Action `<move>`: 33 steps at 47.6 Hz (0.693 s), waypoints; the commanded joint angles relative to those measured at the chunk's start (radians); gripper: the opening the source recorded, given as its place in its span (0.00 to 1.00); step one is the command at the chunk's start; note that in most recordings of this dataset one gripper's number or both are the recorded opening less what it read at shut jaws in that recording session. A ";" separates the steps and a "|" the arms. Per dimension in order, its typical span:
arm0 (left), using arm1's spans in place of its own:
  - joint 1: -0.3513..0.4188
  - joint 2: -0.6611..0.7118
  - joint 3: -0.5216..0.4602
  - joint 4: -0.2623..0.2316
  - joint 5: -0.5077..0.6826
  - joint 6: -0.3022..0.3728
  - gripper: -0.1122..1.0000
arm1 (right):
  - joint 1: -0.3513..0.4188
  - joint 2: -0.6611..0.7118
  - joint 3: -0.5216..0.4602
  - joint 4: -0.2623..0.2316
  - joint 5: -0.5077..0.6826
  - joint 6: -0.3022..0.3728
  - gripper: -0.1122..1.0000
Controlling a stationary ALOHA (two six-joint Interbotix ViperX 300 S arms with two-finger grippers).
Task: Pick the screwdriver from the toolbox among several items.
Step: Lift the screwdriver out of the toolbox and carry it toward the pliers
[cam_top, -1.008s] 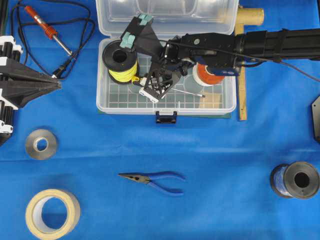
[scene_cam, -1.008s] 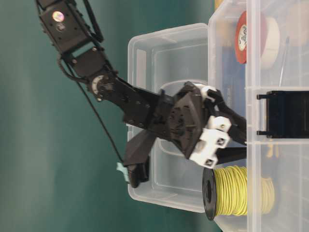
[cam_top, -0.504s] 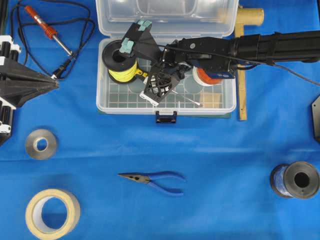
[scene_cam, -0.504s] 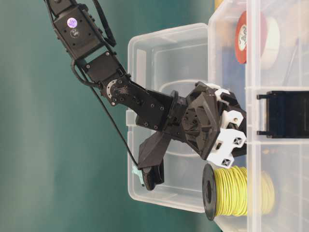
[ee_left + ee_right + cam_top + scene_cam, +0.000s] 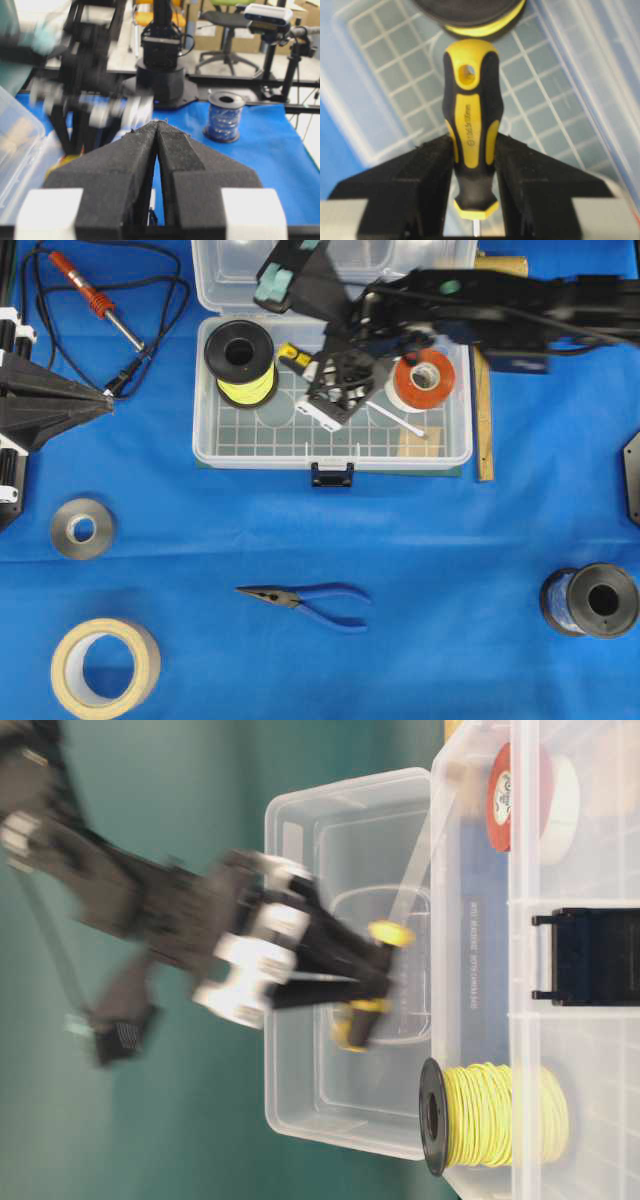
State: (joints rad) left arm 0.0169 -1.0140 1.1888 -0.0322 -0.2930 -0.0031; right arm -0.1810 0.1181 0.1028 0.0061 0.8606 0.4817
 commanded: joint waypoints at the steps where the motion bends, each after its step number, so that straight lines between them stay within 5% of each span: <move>1: 0.008 0.005 -0.009 0.000 -0.002 0.002 0.10 | 0.051 -0.083 -0.018 0.000 0.012 -0.002 0.33; 18: 0.023 -0.002 -0.008 -0.002 0.000 0.000 0.10 | 0.310 0.003 -0.074 -0.018 -0.075 0.018 0.33; 33: 0.041 -0.009 -0.006 0.000 0.000 0.003 0.10 | 0.385 0.242 -0.156 -0.026 -0.084 0.021 0.33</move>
State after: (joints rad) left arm 0.0491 -1.0262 1.1919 -0.0322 -0.2884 -0.0015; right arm 0.1963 0.3451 -0.0153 -0.0184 0.7885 0.5001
